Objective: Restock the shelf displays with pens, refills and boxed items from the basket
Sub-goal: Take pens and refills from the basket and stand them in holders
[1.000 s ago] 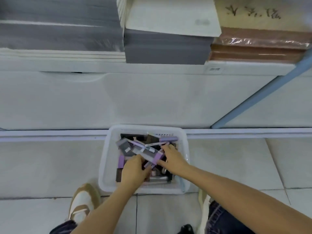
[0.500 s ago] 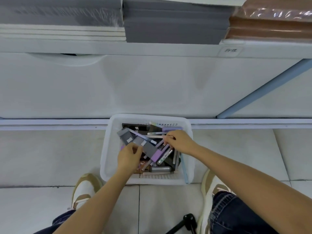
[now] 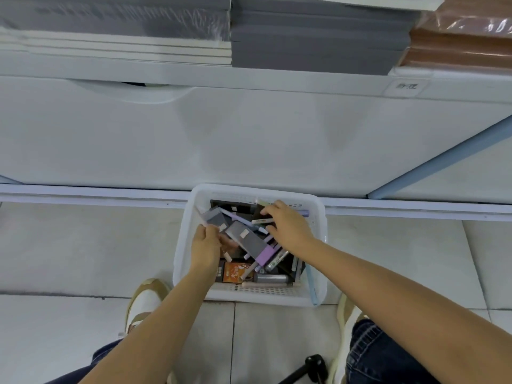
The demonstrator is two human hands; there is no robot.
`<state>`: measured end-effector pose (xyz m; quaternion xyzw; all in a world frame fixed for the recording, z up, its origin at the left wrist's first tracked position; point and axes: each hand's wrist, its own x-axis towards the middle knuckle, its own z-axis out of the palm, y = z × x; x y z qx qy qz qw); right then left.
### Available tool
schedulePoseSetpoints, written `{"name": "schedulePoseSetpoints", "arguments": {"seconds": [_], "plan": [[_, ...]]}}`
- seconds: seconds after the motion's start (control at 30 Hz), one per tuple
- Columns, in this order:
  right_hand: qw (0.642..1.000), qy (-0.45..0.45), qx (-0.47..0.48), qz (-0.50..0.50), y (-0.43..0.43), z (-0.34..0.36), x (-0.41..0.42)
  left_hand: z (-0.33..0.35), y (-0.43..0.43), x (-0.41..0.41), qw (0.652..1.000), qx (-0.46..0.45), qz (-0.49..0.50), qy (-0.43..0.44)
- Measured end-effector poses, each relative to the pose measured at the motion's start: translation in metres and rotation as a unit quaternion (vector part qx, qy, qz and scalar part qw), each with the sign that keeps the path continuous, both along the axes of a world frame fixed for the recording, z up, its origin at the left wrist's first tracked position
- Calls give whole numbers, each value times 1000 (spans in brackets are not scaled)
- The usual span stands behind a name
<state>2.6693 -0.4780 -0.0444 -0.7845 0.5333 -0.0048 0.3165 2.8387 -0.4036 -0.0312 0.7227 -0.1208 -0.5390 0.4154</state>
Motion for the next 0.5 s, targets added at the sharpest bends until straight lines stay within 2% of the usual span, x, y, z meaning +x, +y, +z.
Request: {"name": "schedulePoseSetpoints", "arguments": {"seconds": [0.07, 0.1, 0.23, 0.33, 0.5], "plan": [[994, 87, -35, 62, -4, -9, 1, -4, 3, 5, 1000, 26, -9, 9], [991, 99, -54, 78, -7, -11, 2, -6, 4, 6, 999, 36, -16, 11], [988, 8, -114, 107, -15, -10, 11, -11, 5, 10, 999, 37, -36, 0], [993, -26, -76, 89, -14, -9, 25, -10, 2, 12, 999, 31, -33, 13], [993, 62, 15, 103, -17, -22, 52, -9, 1, 16, 999, 28, -38, 21]]}}
